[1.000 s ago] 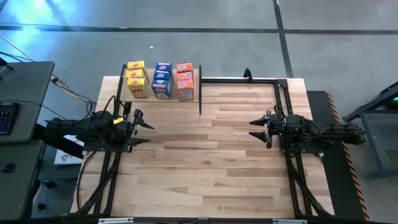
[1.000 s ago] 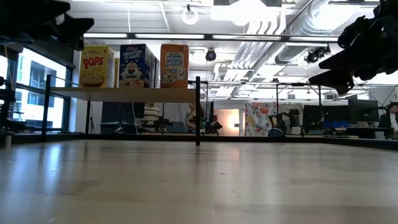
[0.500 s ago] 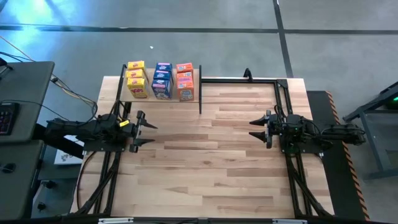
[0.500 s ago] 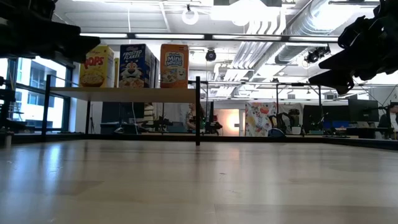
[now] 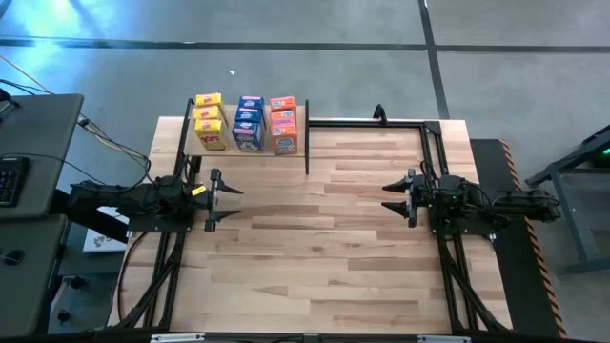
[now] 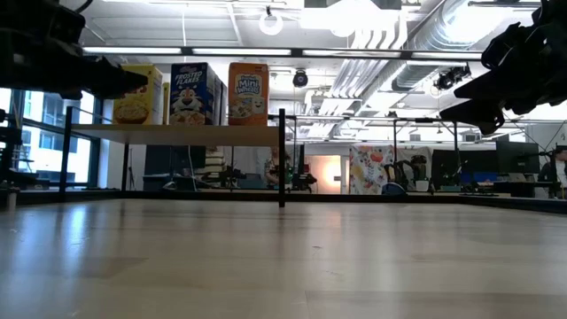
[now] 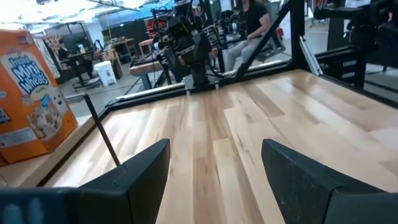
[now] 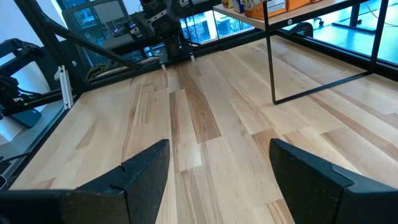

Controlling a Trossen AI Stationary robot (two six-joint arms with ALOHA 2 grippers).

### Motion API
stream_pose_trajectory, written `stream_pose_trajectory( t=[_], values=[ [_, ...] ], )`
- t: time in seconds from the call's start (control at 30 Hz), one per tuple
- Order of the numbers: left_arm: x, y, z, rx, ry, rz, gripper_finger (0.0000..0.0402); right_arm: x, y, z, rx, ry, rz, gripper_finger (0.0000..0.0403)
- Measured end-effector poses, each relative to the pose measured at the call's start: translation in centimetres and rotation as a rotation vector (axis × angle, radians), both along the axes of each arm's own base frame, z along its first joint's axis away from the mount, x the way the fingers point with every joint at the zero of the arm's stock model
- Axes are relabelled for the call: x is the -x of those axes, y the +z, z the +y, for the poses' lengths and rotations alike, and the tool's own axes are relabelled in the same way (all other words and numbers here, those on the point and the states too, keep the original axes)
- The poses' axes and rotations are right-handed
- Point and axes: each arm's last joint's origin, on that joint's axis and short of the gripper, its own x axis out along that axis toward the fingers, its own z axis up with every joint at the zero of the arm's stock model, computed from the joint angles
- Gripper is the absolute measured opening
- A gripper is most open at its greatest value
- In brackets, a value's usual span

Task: Stack cereal on shelf
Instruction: Return to Home Position

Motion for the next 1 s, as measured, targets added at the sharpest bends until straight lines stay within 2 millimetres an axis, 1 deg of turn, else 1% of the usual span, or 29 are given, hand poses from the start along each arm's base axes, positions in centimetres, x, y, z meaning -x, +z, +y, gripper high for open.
stream_pose_trajectory(
  t=[0.13,1.0],
  values=[
    [0.00,0.01,0.00,-0.030,-0.002,-0.001,0.0245,0.00,0.00,0.00,0.000,0.000,0.000,0.0268],
    [0.00,0.02,0.00,-0.032,-0.002,-0.003,0.0246,0.00,0.00,0.00,0.000,0.000,0.000,0.0268]
  ],
)
